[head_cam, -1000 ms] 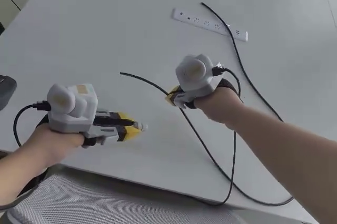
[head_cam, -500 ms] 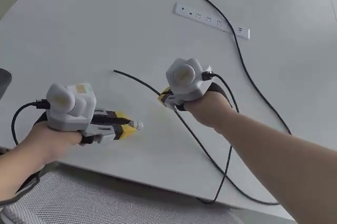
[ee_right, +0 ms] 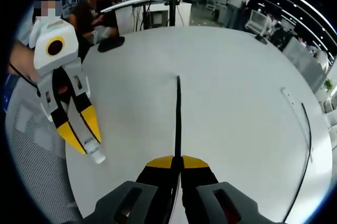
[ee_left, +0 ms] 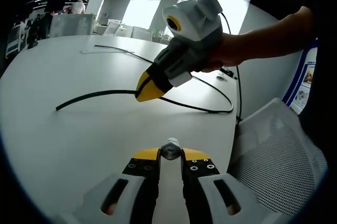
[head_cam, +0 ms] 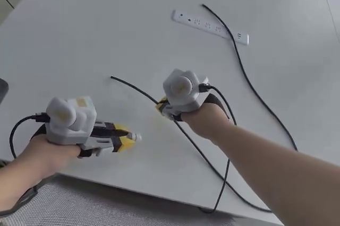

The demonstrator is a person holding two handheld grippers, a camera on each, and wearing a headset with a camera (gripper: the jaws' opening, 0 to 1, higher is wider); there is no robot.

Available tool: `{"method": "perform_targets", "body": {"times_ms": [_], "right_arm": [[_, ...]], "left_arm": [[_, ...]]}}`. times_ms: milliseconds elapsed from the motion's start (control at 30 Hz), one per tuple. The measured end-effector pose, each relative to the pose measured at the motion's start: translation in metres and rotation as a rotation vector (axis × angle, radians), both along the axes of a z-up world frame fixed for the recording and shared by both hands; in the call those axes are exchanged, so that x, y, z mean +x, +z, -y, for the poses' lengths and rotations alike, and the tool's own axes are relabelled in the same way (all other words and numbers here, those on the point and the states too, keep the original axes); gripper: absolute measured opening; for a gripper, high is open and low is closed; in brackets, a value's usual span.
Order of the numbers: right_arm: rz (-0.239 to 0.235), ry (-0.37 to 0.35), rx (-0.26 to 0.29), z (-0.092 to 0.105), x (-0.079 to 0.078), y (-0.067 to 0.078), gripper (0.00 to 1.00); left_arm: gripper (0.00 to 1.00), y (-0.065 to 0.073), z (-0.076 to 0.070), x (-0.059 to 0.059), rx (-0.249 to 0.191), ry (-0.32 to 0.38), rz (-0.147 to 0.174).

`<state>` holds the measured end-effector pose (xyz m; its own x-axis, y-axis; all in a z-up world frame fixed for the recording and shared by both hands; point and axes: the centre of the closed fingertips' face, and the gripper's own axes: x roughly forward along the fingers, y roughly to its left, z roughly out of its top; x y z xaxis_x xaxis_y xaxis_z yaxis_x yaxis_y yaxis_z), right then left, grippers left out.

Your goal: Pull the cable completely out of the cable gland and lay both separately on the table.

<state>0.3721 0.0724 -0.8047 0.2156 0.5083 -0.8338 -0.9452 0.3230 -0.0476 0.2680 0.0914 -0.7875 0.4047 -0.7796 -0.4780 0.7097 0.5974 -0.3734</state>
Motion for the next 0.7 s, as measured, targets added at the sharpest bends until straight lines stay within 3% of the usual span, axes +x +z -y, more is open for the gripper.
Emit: {"method": "perform_targets", "body": {"times_ms": [333,700], "right_arm": [[-0.013,0.002,-0.005,-0.003,-0.003,-0.006,0.0],[-0.022,0.008,-0.018,-0.005,-0.003,-0.016,0.0]], "left_arm": [[0.15,-0.005,0.002,-0.005,0.015,-0.018,-0.001],[0.15,-0.021,-0.002,-0.005,0.076,-0.051,0.015]]}}
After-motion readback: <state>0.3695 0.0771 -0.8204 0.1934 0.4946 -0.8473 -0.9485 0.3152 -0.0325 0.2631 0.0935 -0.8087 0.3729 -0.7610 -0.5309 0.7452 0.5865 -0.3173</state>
